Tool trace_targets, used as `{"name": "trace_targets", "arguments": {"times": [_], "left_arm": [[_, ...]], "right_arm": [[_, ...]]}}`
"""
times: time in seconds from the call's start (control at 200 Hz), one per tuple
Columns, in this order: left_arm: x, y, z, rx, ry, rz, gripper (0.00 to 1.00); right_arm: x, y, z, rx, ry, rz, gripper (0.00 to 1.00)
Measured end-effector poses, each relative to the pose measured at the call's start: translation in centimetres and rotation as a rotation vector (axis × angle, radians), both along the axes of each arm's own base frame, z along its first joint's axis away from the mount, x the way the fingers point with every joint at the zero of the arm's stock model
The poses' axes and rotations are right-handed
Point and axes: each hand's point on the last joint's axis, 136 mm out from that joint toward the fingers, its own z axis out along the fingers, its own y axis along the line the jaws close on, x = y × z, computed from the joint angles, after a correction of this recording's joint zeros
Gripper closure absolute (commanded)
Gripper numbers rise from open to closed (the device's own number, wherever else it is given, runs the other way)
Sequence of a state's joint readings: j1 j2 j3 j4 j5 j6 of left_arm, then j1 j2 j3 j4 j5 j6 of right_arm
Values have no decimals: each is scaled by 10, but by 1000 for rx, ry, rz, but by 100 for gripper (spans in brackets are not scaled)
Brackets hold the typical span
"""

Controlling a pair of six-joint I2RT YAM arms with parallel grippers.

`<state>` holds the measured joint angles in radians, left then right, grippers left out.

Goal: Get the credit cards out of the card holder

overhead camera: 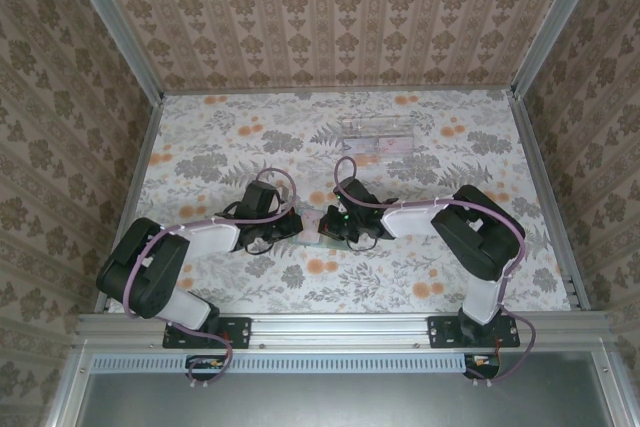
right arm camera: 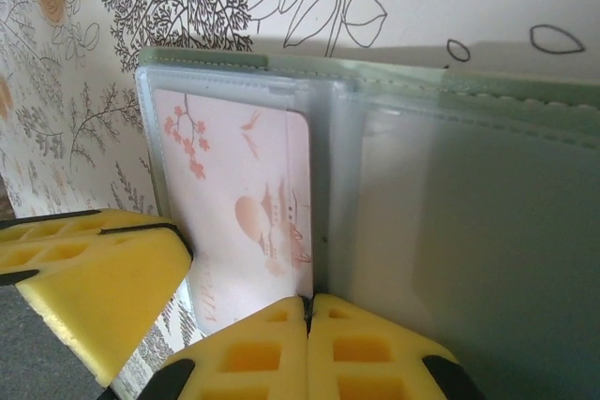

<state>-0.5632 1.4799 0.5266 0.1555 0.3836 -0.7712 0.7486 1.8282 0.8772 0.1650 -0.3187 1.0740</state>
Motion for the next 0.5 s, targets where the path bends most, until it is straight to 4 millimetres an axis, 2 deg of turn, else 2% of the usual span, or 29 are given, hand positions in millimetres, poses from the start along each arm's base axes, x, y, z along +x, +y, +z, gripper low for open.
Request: {"name": "trace_targets", "arguments": {"times": [0.27, 0.5], "left_arm": [[1, 1, 0, 0, 4, 8, 100], [1, 1, -1, -9, 16, 14, 100]], "right_arm": [[-1, -8, 1, 40, -25, -15, 100], [-4, -30, -2, 38, -17, -48, 100]]}}
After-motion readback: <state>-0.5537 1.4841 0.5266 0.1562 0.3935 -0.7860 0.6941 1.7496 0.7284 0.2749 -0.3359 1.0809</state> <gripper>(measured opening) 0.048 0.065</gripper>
